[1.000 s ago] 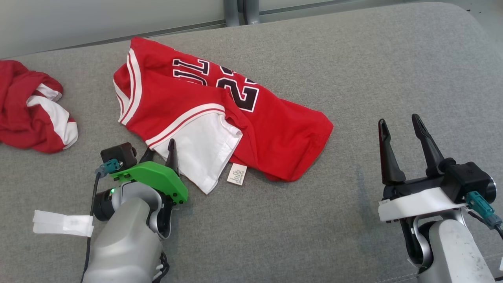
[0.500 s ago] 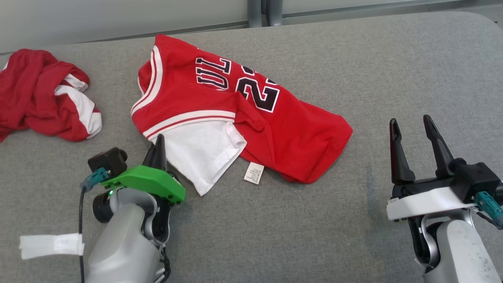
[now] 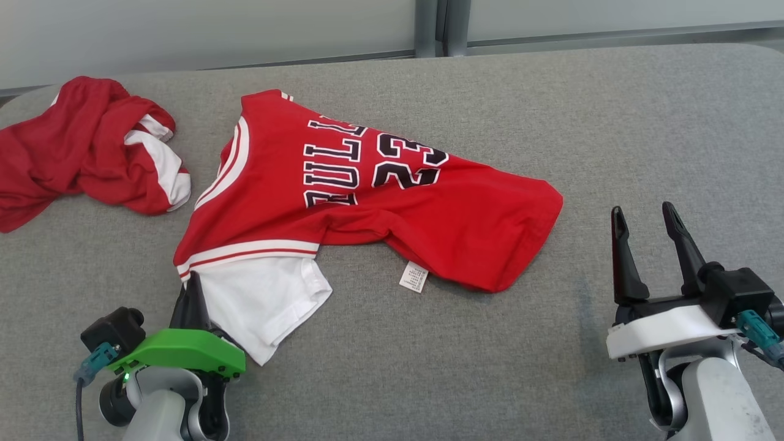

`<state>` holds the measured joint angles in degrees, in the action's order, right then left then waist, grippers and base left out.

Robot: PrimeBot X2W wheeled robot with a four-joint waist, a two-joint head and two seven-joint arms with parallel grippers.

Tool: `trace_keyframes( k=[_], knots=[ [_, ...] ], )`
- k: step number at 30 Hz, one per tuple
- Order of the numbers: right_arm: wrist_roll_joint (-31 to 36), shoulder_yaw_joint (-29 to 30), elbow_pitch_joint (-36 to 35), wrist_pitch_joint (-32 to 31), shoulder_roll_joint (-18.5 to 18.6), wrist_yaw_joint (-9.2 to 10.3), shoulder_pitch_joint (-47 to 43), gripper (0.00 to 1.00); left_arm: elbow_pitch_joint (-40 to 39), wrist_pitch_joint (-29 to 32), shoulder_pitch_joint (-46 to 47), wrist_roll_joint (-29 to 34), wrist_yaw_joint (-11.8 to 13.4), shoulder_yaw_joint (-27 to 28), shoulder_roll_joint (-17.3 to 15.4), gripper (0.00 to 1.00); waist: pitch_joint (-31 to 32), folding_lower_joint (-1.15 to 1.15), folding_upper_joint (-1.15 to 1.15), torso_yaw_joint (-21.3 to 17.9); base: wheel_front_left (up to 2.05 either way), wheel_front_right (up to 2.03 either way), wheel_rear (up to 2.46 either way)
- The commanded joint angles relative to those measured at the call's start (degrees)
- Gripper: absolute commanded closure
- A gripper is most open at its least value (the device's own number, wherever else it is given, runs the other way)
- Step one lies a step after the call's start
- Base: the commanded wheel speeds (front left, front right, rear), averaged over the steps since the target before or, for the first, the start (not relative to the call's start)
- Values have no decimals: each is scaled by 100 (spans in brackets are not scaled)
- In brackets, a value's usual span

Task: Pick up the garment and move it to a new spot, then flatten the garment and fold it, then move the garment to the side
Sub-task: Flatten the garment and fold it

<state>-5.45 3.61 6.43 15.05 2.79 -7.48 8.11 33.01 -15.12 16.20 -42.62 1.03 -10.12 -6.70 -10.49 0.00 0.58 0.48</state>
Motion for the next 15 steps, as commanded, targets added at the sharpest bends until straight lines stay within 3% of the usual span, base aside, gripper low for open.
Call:
trace_keyframes(
  k=[1,2,3,4,15],
  knots=[
    [17,-5,42,17,18,-3,-88,0,-37,7,-87,-7,35,32,-69,100,28,0,-58,11,0,0,0],
    [17,-18,91,17,18,-3,-107,0,-50,13,-113,-13,60,39,-76,71,42,0,-58,14,0,0,0],
    [23,-34,134,17,18,-3,-111,0,-64,12,-132,7,78,41,-88,27,56,0,-58,16,0,0,0],
    [22,-61,179,17,18,-3,-112,0,-78,10,-149,33,101,37,-93,0,70,0,-58,17,0,0,0],
    [-30,-396,834,17,18,-3,-152,0,-924,-4,-362,463,173,-42,-7,0,251,0,-58,228,0,0,0]
  ],
)
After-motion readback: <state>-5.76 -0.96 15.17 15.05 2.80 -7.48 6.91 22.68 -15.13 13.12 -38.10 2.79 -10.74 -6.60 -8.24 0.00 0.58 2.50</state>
